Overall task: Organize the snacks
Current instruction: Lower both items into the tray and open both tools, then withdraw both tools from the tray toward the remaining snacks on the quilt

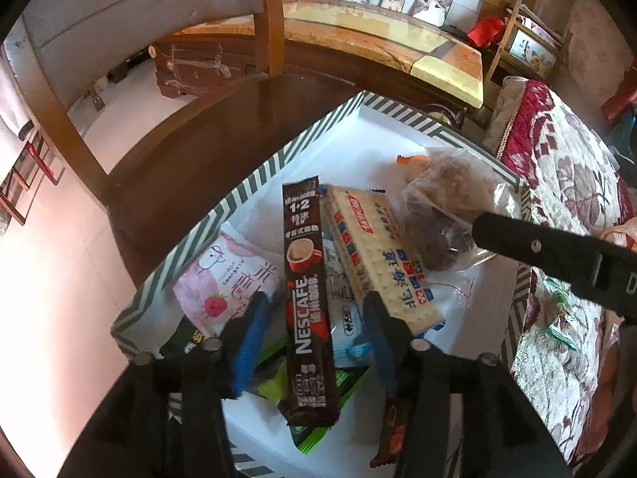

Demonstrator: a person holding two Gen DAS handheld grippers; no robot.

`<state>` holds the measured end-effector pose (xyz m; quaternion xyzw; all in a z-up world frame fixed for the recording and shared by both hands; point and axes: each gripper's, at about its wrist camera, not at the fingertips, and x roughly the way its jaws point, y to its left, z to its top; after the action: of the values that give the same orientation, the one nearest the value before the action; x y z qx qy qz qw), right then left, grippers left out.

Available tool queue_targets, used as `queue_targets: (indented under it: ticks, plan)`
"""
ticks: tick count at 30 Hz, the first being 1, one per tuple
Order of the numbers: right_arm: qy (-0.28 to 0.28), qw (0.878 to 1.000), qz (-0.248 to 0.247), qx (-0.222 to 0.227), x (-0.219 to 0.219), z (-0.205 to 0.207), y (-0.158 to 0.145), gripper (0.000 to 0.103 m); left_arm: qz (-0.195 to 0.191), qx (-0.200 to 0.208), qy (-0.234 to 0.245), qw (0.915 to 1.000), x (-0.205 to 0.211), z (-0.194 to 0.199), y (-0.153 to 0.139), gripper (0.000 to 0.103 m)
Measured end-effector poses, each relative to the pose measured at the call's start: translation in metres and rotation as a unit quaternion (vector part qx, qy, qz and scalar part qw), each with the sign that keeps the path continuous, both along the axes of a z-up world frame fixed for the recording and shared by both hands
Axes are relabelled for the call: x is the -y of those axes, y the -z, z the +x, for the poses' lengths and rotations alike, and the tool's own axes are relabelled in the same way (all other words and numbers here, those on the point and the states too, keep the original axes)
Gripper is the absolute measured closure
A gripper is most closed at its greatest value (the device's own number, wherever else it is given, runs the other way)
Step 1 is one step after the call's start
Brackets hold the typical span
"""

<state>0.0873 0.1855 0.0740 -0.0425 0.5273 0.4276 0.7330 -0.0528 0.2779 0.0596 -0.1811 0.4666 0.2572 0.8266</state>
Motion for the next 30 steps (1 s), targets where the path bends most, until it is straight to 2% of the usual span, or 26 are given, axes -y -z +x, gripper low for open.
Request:
queue_targets:
  ticks: [4, 9, 17, 24, 30]
  plan:
    - [0.002, 1.000, 0.003, -0.001, 0.007, -0.004, -0.002, 0.046, 0.006, 0.013, 0.003, 0.9999, 0.004, -0.005, -0.009, 0.034]
    - [-0.002, 1.000, 0.012, 0.007, 0.018, -0.015, -0.011, 0.046, 0.034, 0.023, 0.012, 0.9991, 0.013, -0.009, -0.024, 0.030]
    - [0.000, 0.999, 0.023, 0.028, 0.041, -0.033, -0.026, 0.046, 0.038, 0.038, 0.031, 0.9981, 0.033, -0.007, -0.037, 0.022]
    - [0.022, 0.999, 0.025, 0.038, 0.090, -0.043, -0.029, 0.046, 0.027, 0.039, 0.063, 0.9969, 0.061, 0.000, -0.039, 0.020]
    - [0.074, 0.997, 0.012, 0.033, 0.161, -0.043, -0.018, 0.046, 0.019, 0.030, 0.102, 0.9942, 0.091, 0.011, -0.037, 0.019]
